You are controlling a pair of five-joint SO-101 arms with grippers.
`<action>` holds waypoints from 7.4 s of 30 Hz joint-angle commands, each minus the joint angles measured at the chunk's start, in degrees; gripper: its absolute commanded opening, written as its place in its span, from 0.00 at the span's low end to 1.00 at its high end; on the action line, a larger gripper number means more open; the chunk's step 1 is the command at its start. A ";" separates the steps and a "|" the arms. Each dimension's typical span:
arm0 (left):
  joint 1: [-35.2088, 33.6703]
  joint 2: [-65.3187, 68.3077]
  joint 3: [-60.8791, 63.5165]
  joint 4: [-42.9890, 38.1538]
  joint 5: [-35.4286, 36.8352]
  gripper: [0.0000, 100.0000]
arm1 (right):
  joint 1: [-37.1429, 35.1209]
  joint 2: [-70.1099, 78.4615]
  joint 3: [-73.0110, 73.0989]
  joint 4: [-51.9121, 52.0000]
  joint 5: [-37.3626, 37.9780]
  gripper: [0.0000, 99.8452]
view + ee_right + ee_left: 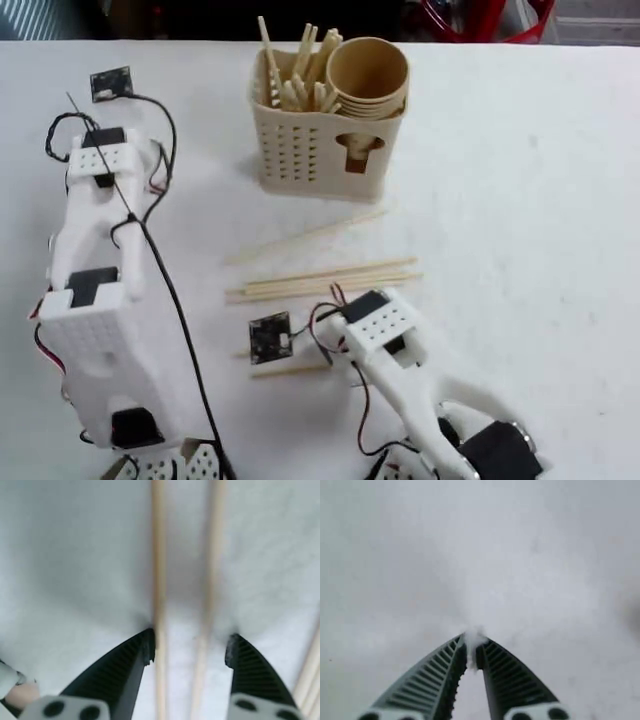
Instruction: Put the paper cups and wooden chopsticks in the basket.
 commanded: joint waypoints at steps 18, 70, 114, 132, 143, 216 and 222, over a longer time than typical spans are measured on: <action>0.66 -0.31 -0.97 -1.76 0.35 0.05 | 7.87 9.10 -12.31 -5.58 0.62 0.06; 0.66 -0.13 -0.44 -2.90 0.35 0.05 | 11.47 -21.58 -49.85 -13.23 -43.25 0.02; 2.59 -0.22 0.09 -1.67 0.35 0.05 | 3.21 22.20 -84.66 -33.63 -40.00 0.09; 5.58 -0.22 0.35 -1.05 0.26 0.05 | 2.42 15.52 -84.66 -6.90 -40.00 0.03; 12.88 -1.36 -2.81 11.87 -18.11 0.05 | 4.88 -2.42 -80.62 35.65 -40.44 0.02; 42.07 -24.40 39.21 -6.59 -56.44 0.13 | 44.79 -44.35 18.20 3.38 -29.54 0.02; 41.98 -21.05 38.59 -6.95 -56.44 0.10 | 44.44 -44.35 19.43 3.12 -29.27 0.02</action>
